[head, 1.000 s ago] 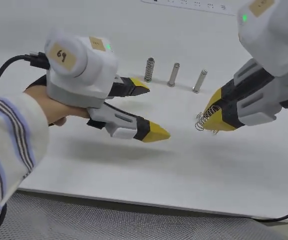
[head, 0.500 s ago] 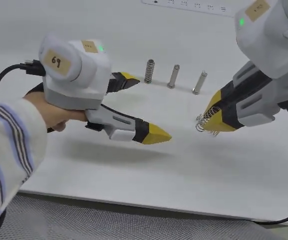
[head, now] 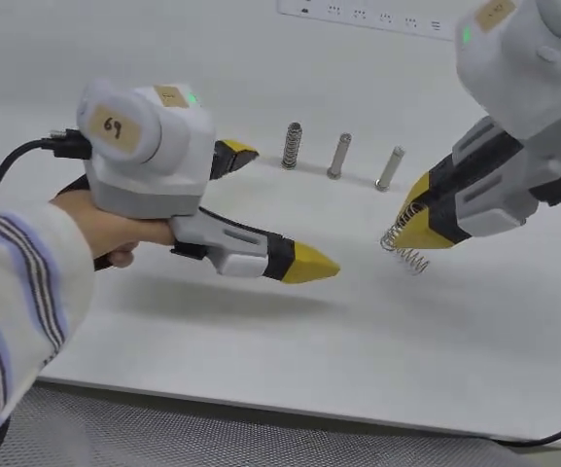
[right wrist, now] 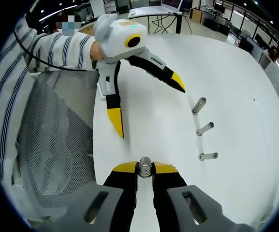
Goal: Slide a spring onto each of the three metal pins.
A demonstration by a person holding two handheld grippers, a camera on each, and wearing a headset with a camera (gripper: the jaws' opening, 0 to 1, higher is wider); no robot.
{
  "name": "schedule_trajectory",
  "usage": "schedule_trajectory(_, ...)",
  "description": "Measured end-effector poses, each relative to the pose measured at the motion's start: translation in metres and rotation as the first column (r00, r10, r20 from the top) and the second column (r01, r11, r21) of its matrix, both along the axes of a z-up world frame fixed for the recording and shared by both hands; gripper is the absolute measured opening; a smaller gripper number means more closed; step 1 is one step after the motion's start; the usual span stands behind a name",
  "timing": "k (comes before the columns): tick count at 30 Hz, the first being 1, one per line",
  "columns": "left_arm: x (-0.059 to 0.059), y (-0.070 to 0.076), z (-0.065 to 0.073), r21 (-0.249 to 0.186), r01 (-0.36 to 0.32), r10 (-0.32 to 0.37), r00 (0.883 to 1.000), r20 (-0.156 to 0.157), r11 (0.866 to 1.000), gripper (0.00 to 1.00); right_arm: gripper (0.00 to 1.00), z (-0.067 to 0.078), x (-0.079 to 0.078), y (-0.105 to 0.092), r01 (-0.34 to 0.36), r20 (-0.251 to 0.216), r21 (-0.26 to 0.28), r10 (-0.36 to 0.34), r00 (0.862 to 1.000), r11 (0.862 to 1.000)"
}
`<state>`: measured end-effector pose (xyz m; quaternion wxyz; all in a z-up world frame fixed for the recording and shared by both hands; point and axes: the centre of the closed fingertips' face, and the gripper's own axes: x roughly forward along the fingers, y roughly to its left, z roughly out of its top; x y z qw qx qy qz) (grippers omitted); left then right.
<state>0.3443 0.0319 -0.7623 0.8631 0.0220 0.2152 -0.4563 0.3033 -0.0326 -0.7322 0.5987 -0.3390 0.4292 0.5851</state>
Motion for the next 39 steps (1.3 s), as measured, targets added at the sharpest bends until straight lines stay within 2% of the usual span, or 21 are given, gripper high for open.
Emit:
schedule_trajectory(5,0.003,0.0,0.002,-0.01,-0.008,0.008,1.0,0.001,1.0,0.98,0.08,0.005,0.013,0.005,0.056,-0.004,0.014,-0.056,0.998,0.998)
schedule_trajectory(10,0.004,0.004,-0.002,0.023,-0.01,0.01,1.0,0.011,1.0,0.98,0.08,0.007,0.031,0.006,0.079,0.014,-0.002,-0.079,0.997,0.997)
schedule_trajectory(11,0.004,0.004,-0.003,0.024,-0.01,0.009,1.0,0.009,1.0,0.98,0.08,0.007,0.038,0.007,0.078,0.017,-0.008,-0.078,0.997,0.997)
schedule_trajectory(17,0.006,0.006,-0.006,0.031,-0.014,0.014,1.0,0.006,0.999,0.98,0.08,0.011,0.055,0.009,0.068,0.04,-0.035,-0.066,0.997,0.997)
schedule_trajectory(22,0.009,0.004,-0.001,0.019,-0.013,0.012,0.999,0.031,1.0,0.98,0.08,0.017,0.065,0.016,0.054,0.051,-0.048,-0.052,0.997,0.997)
schedule_trajectory(25,0.009,0.004,0.001,0.01,-0.015,0.015,1.0,0.023,1.0,0.98,0.08,0.018,0.07,0.02,0.033,0.056,-0.059,-0.03,0.998,0.998)
schedule_trajectory(29,0.009,0.007,0.003,0.023,-0.009,0.008,1.0,0.027,1.0,0.98,0.08,0.019,0.083,0.027,0.019,0.064,-0.072,-0.015,0.998,0.997)
schedule_trajectory(31,0.01,0.008,0.004,0.022,-0.013,0.012,1.0,0.027,1.0,0.98,0.08,0.019,0.084,0.028,0.004,0.067,-0.084,0.002,0.998,0.996)
schedule_trajectory(39,0.011,0.008,0.005,0.024,-0.02,0.019,0.999,0.03,1.0,0.98,0.08,0.021,0.106,0.038,-0.027,0.083,-0.115,0.036,0.996,0.993)
